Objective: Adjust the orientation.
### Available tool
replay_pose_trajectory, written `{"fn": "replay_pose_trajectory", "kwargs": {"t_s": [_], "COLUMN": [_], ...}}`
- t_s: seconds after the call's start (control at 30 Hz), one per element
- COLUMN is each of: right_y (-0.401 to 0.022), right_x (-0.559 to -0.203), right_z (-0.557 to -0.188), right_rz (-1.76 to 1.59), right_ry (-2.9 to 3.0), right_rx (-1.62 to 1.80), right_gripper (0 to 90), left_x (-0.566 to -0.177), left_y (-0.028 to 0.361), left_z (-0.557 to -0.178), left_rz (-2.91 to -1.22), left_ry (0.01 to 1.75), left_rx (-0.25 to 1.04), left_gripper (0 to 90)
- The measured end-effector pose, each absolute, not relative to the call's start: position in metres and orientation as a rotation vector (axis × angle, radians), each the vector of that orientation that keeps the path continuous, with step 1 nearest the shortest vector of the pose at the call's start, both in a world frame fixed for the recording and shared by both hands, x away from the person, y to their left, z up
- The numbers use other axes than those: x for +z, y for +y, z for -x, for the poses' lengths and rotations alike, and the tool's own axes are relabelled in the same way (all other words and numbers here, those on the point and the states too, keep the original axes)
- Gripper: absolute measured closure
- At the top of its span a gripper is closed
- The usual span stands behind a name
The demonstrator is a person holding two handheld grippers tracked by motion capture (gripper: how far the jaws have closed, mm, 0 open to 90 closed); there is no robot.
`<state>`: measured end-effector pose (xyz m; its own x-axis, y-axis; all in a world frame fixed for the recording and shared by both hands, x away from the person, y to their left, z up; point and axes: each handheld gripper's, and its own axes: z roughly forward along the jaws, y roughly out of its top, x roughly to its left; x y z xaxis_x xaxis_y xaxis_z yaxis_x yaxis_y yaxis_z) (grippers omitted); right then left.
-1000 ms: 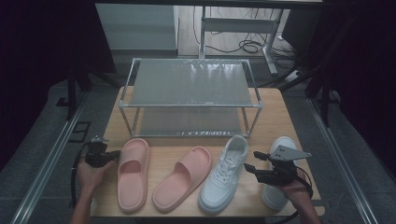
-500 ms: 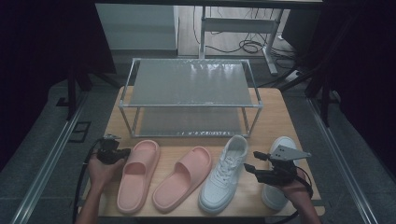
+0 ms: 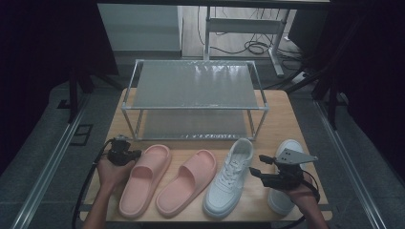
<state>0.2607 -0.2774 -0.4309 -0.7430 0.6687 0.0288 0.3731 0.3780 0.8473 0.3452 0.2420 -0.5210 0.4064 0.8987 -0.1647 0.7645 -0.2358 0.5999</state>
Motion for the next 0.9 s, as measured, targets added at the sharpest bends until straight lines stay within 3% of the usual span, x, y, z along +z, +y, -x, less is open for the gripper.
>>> {"fn": "replay_pose_trajectory", "kwargs": {"t_s": [0.17, 0.33, 0.67, 0.9], "right_y": [-0.277, -0.278, -0.278, -0.278], "right_x": [-0.431, -0.431, -0.431, -0.431], "right_z": [-0.261, -0.260, -0.260, -0.260], "right_rz": [-0.914, -0.913, -0.908, -0.900], "right_ry": [2.322, 2.315, 2.315, 2.318], "right_rx": [1.303, 1.309, 1.303, 1.298], "right_gripper": [39.9, 39.8, 39.9, 39.9], "left_x": [-0.520, -0.507, -0.467, -0.456], "left_y": [0.241, 0.251, 0.290, 0.293], "left_z": [-0.347, -0.337, -0.286, -0.250], "left_rz": [-2.031, -1.999, -1.890, -1.836], "left_ry": [1.401, 1.396, 1.401, 1.367], "left_rx": [0.276, 0.349, 0.528, 0.534], "left_gripper": [88.9, 88.5, 87.1, 87.0]}}
